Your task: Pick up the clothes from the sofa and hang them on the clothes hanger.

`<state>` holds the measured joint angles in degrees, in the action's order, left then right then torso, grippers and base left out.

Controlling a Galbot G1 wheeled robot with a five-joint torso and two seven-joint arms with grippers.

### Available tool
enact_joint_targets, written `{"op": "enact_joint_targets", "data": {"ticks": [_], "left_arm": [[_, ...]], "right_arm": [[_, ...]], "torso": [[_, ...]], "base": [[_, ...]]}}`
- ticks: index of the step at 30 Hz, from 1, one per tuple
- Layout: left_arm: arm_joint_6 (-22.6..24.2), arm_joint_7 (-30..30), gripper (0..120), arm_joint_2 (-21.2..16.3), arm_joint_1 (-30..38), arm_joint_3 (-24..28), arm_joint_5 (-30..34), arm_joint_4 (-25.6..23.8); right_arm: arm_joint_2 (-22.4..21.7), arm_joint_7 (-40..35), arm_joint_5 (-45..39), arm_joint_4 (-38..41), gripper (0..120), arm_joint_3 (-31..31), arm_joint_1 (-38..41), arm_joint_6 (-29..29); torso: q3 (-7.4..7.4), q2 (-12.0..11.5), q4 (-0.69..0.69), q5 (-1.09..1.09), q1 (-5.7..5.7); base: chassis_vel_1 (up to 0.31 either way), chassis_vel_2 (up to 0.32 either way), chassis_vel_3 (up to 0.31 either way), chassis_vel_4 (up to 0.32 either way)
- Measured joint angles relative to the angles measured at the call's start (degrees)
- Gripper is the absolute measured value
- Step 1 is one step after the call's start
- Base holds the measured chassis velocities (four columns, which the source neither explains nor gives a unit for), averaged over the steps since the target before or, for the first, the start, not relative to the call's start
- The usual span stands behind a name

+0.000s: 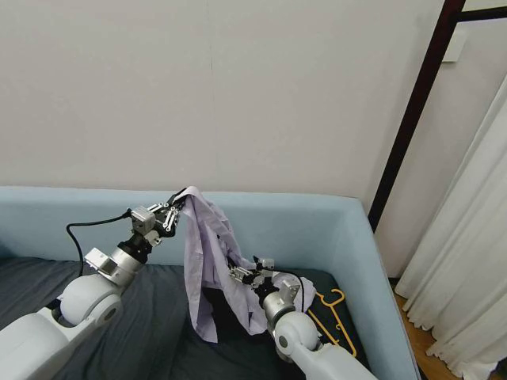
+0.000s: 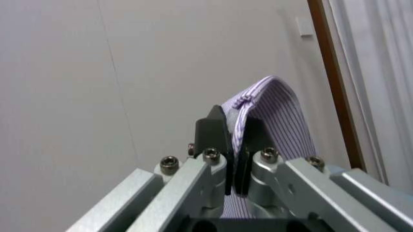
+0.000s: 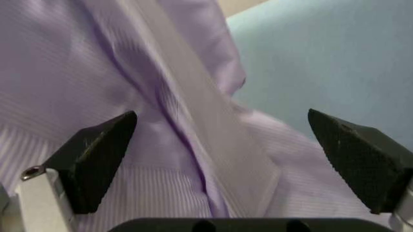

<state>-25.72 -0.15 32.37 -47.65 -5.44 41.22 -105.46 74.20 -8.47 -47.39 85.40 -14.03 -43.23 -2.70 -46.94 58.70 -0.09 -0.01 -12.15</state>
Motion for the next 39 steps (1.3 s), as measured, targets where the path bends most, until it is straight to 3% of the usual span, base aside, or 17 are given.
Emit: {"op": "enact_joint_targets", "data": {"ticks": [4,9,24,26,30,39], "left_arm": [[-0.1,0.0,0,0.0,0.2,-0.3,0.0,0.1],[-0.2,0.0,0,0.1,0.2,-0.4,0.1,-0.1],[-0.4,0.0,0,1.1,0.0,-0.9,0.0,0.3],[-0.4,0.0,0,1.2,0.0,-0.9,0.0,0.5],[-1.0,0.3,0,1.9,0.1,-0.9,-0.2,2.2],[-1.6,0.8,0,4.9,0.4,-0.4,-1.3,5.0]], "right_arm": [[0.0,2.1,1.9,-0.9,96,-0.1,-1.2,0.2],[0.5,3.2,4.9,-2.6,81,0.0,-2.1,0.2],[0.9,3.8,5.2,-3.5,23,0.6,-1.8,-3.1],[0.8,3.9,5.2,-3.3,20,0.8,-1.8,-3.3],[-3.0,4.0,5.4,-0.3,1,1.9,-2.2,-3.6],[-12.7,6.6,5.2,7.1,0,5.5,-3.1,-3.2]], "torso": [[0.00,0.0,0.00,0.00,0.00],[0.00,0.0,0.00,0.00,0.00],[0.00,0.0,0.00,0.01,0.00],[0.00,0.0,0.01,0.01,0.00],[0.00,0.0,0.01,0.01,0.00],[0.00,0.0,0.00,0.03,0.00]], "base": [[0.000,0.000,0.000,0.000],[0.000,0.000,0.000,0.000],[0.000,0.000,0.000,0.000],[0.000,0.000,0.000,0.000],[0.000,0.000,0.000,0.000],[0.000,0.000,0.000,0.000]]}}
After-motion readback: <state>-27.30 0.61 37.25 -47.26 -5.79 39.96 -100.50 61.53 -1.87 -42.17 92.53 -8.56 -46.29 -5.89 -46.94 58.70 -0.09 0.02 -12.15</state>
